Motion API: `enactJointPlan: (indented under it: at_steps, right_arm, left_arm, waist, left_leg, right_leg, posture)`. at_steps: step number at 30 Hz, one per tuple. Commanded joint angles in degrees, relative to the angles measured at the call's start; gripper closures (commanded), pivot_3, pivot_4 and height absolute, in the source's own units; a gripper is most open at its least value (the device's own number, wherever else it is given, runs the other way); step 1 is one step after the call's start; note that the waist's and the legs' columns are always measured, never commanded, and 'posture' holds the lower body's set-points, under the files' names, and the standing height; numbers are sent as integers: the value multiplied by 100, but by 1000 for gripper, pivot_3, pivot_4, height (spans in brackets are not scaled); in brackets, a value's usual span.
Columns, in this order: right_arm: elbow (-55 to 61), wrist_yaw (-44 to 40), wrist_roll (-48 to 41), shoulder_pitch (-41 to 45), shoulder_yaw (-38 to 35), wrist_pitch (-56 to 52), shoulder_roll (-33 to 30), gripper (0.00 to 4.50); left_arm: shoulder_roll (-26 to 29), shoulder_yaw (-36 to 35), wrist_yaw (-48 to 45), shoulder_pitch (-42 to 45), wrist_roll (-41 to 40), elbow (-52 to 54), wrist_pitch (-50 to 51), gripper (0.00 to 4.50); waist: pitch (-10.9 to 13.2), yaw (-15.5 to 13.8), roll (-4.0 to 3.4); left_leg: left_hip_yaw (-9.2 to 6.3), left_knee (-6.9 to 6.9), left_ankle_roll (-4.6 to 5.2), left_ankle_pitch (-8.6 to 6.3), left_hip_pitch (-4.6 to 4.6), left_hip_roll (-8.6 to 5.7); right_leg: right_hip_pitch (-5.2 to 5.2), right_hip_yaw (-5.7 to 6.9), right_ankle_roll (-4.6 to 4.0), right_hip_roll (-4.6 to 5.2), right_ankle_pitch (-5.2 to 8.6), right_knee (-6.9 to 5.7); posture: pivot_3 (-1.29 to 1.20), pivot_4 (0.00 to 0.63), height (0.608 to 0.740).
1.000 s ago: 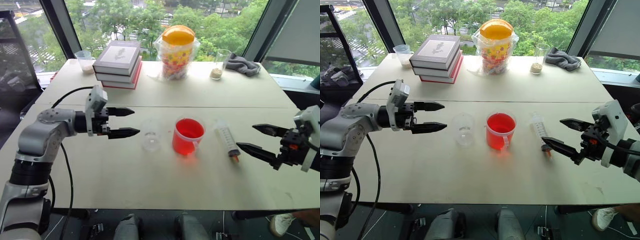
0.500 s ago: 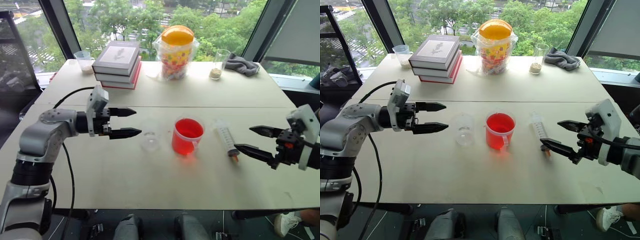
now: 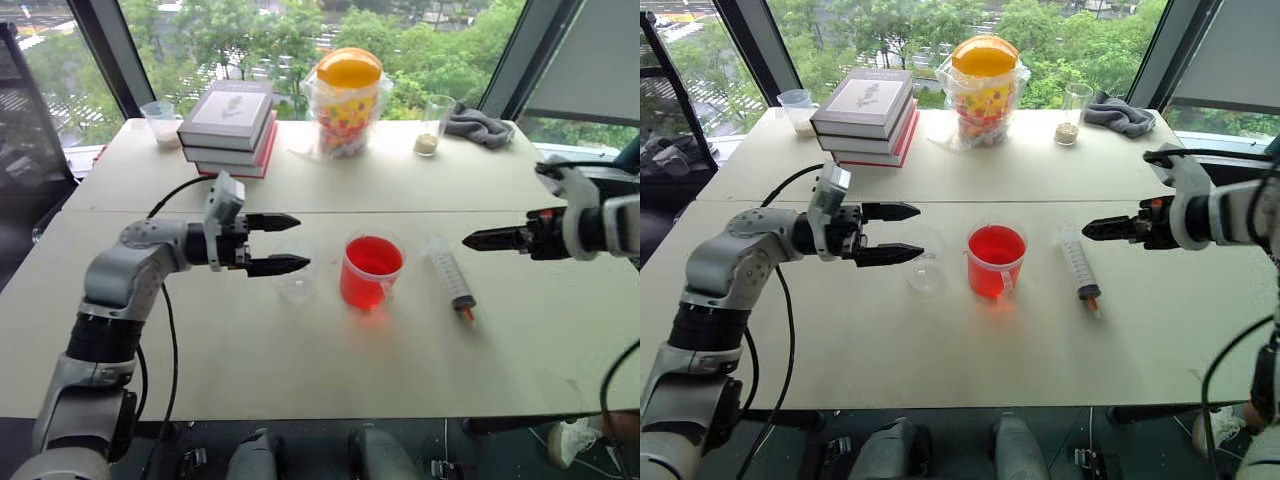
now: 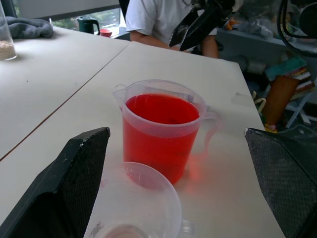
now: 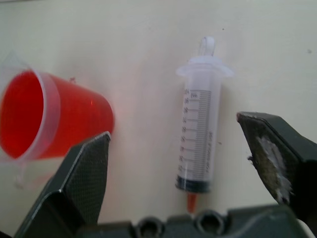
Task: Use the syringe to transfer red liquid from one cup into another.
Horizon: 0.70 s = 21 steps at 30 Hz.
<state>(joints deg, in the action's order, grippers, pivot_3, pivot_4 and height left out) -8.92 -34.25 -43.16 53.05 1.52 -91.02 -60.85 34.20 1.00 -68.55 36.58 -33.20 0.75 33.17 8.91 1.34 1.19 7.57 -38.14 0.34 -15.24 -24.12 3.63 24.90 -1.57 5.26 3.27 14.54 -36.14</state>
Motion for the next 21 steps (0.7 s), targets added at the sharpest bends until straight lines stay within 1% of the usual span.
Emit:
enactJointPlan:
  at_steps: [1,2,5,9,14,20,21]
  right_arm:
    - [-860,-351,659,567,1045,264,153,16]
    - [-1166,-533,866,752,1414,448,277,16]
    - [-1861,-1132,1395,1133,2270,907,505,16]
    - [-2767,-1815,2114,1471,3012,1605,886,16]
    - [-3904,-2393,2957,1776,3397,2399,1454,16]
    - [-4857,-2816,3720,1985,3422,3055,2028,16]
    - [-4955,-2875,3840,2002,3432,3139,2121,258]
  left_arm:
    - [-12,-98,98,-86,-39,219,-78,0]
    - [-8,-108,112,-125,-20,233,-119,0]
    - [-1,-152,190,-173,-40,312,-120,0]
    - [36,-225,306,-290,-79,481,-104,0]
    - [69,-293,456,-451,-87,689,-91,0]
    - [92,-370,597,-556,-132,872,-44,0]
    - [98,-387,620,-576,-132,895,-43,0]
  waist:
    - [-1,-38,-2]
    - [-1,-50,-2]
    - [0,-68,-4]
    - [1,-69,-5]
    - [1,-48,-5]
    - [1,-31,-6]
    - [1,-29,-6]
  left_leg:
    - [2,-2,0,1,-25,0]
    - [5,-4,0,2,-47,-2]
    - [12,-9,0,2,-62,-8]
    - [9,-16,0,2,-96,-11]
    - [9,-24,-3,4,-94,-10]
    - [6,-56,-8,7,-92,1]
    - [6,-66,-8,6,-92,1]
  right_leg:
    - [26,0,2,0,-2,-6]
    - [44,0,6,1,-4,-9]
    - [53,4,26,1,-14,-9]
    - [68,18,28,1,-14,-5]
    - [68,18,38,-2,-20,-12]
    - [66,20,39,-13,-20,-40]
    - [65,20,39,-13,-20,-49]
  posture:
    - [0,150,740]
    - [0,150,740]
    - [0,150,740]
    - [0,150,740]
    - [0,150,740]
    - [0,150,740]
    - [0,150,740]
